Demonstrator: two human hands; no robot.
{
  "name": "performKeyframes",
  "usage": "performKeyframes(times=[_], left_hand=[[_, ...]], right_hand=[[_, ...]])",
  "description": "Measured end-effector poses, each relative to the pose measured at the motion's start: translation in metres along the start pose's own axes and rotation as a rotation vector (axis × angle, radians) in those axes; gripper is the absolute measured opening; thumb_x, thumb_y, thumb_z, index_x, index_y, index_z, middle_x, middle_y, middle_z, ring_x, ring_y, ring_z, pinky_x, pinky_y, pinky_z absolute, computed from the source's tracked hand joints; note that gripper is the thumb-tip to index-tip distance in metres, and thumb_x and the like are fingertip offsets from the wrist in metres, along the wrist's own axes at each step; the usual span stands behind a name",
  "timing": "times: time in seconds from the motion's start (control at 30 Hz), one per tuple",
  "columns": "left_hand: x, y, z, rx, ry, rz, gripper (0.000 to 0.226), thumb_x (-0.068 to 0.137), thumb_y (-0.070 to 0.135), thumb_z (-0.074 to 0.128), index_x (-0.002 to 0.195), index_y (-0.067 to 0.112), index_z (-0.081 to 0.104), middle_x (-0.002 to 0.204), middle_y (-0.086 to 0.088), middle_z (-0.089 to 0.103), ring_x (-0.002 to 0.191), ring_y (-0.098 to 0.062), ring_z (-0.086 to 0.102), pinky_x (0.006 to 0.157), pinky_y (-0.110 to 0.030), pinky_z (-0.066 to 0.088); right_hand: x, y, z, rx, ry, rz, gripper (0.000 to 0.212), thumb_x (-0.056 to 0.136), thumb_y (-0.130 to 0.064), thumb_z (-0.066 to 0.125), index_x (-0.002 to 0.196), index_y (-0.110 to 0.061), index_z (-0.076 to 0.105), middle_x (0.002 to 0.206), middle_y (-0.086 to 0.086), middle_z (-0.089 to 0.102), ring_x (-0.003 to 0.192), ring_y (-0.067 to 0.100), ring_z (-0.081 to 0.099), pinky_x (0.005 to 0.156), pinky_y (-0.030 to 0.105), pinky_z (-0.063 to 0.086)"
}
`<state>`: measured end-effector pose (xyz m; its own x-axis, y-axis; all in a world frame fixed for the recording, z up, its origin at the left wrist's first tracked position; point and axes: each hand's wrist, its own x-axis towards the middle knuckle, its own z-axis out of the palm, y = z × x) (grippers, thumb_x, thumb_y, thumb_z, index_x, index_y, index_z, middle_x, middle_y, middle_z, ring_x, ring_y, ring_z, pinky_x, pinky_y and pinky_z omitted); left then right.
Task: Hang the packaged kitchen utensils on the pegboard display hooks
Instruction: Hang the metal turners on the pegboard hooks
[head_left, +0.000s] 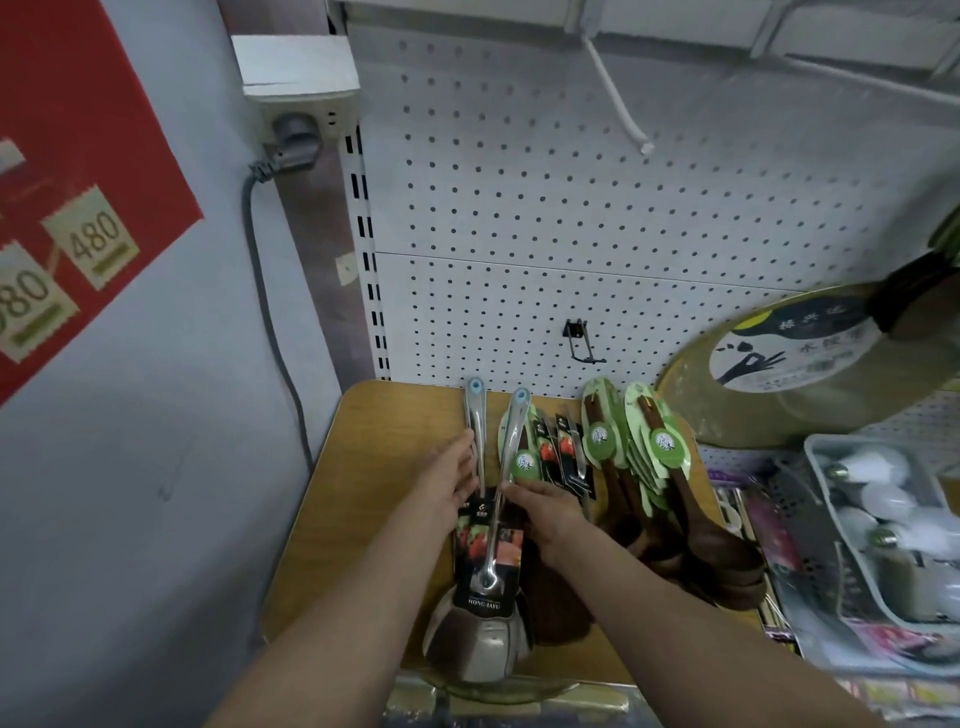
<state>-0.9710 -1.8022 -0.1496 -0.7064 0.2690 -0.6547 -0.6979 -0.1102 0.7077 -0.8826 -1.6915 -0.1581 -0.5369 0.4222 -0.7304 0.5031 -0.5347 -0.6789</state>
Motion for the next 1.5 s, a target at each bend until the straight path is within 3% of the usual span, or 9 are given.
performKeyframes(times=[0.3,0.47,0.6,0.8,0.9,1.07,1.17,1.33,1.5], left_hand=[[0.012,0.002,0.001,-0.003,0.000,-0.014,0.030,0.089,0.033,0.073,0.111,0.013,0.067,0.120,-0.010,0.067,0.107,-0.025,0.063,0.083,-0.036,0.053],[0.015,0.004,0.000,0.005,-0.020,-0.003,0.030,0.089,0.033,0.073,0.112,0.014,0.066,0.120,-0.009,0.067,0.108,-0.025,0.063,0.083,-0.035,0.054],[0.015,0.007,0.002,-0.005,-0.028,0.000,0.028,0.090,0.032,0.072,0.110,0.014,0.065,0.116,-0.007,0.068,0.101,-0.022,0.063,0.078,-0.033,0.052],[0.010,0.010,0.003,0.051,-0.060,0.017,0.026,0.092,0.035,0.069,0.109,0.015,0.067,0.115,-0.008,0.070,0.098,-0.022,0.065,0.074,-0.033,0.051],[0.008,0.014,0.004,0.115,-0.119,0.032,0.034,0.092,0.046,0.066,0.107,0.016,0.072,0.111,-0.007,0.072,0.096,-0.025,0.066,0.081,-0.039,0.055],[0.002,0.023,0.003,0.101,-0.162,0.062,0.034,0.090,0.044,0.070,0.107,0.016,0.075,0.097,-0.008,0.074,0.089,-0.028,0.068,0.084,-0.043,0.058],[-0.005,0.024,0.002,0.103,-0.158,0.102,0.029,0.088,0.036,0.074,0.105,0.012,0.073,0.089,-0.004,0.073,0.083,-0.025,0.067,0.085,-0.042,0.056],[-0.032,0.022,0.019,0.090,-0.145,0.172,0.029,0.088,0.030,0.075,0.107,0.009,0.070,0.089,-0.004,0.072,0.083,-0.024,0.067,0.077,-0.038,0.056],[-0.065,0.007,0.059,0.126,-0.161,0.230,0.029,0.084,0.032,0.078,0.104,0.013,0.071,0.098,-0.008,0.073,0.092,-0.029,0.067,0.090,-0.043,0.056]], right_hand=[[0.005,0.001,0.002,-0.031,0.002,-0.040,0.049,0.076,0.005,0.083,0.119,-0.005,0.062,0.100,0.019,0.073,0.080,0.030,0.073,0.060,0.035,0.058],[0.008,0.004,0.003,-0.092,0.044,-0.167,0.047,0.075,0.006,0.083,0.115,-0.011,0.064,0.099,0.013,0.075,0.094,0.028,0.073,0.094,0.046,0.057],[0.001,0.001,-0.002,0.031,-0.044,-0.148,0.039,0.079,0.009,0.077,0.113,-0.007,0.066,0.095,0.015,0.076,0.086,0.028,0.074,0.076,0.040,0.061],[-0.004,-0.006,-0.006,0.044,-0.321,-0.089,0.024,0.084,0.005,0.072,0.107,-0.003,0.071,0.095,0.013,0.075,0.080,0.023,0.070,0.087,0.040,0.057],[-0.010,-0.007,-0.004,-0.024,-0.410,-0.097,0.019,0.085,0.003,0.072,0.101,-0.006,0.076,0.096,0.013,0.074,0.085,0.025,0.068,0.090,0.043,0.055],[-0.015,0.000,-0.004,-0.081,-0.450,-0.062,0.041,0.085,0.000,0.073,0.125,-0.001,0.067,0.112,0.019,0.071,0.095,0.029,0.069,0.087,0.044,0.060],[-0.021,0.001,-0.008,-0.102,-0.466,-0.062,0.036,0.086,-0.001,0.073,0.122,-0.004,0.070,0.106,0.014,0.073,0.091,0.025,0.070,0.080,0.040,0.060],[-0.039,0.000,-0.024,-0.071,-0.485,-0.081,0.031,0.089,-0.002,0.070,0.119,-0.009,0.073,0.105,0.013,0.072,0.091,0.026,0.067,0.091,0.045,0.054],[-0.067,-0.002,-0.064,-0.008,-0.498,-0.129,0.031,0.094,-0.006,0.066,0.125,-0.002,0.067,0.113,0.020,0.071,0.103,0.034,0.067,0.099,0.054,0.051]])
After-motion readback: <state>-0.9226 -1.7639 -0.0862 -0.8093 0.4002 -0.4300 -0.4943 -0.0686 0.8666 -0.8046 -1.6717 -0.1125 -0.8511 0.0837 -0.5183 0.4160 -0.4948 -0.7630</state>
